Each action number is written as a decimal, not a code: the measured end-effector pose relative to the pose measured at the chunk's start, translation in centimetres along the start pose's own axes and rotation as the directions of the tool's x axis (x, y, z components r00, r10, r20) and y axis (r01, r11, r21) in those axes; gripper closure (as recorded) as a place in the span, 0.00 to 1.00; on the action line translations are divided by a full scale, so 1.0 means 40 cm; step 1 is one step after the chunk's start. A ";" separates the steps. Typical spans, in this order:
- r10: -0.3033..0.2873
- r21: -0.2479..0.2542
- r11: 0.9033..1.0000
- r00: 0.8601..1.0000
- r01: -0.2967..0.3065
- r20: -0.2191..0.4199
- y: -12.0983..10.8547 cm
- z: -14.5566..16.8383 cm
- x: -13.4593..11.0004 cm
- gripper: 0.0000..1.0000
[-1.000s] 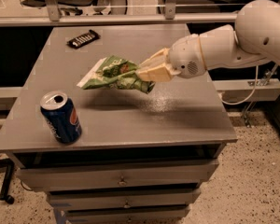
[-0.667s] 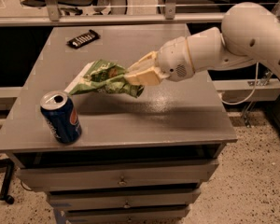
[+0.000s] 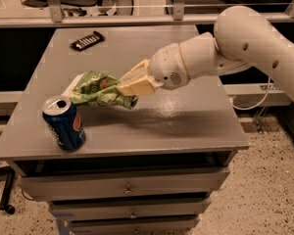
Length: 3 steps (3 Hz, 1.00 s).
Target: Move green jalapeno chip bag near pepsi can
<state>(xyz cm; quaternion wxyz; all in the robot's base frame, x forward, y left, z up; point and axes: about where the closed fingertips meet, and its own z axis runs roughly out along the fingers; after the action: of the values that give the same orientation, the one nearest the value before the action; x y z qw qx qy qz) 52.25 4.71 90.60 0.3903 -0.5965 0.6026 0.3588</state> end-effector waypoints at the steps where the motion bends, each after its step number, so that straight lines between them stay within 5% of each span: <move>1: 0.005 -0.022 1.000 1.000 -0.005 -0.003 0.012 0.022 -0.003 0.38; 3: 0.022 -0.037 0.999 1.000 -0.022 -0.009 0.016 0.037 0.002 0.00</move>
Offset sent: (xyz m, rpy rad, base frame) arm -0.0065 0.0135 -0.0084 -0.0059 0.0396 0.0277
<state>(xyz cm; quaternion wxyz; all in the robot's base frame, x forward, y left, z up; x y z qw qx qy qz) 51.67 6.02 89.85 0.3725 -0.5985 0.6039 0.3719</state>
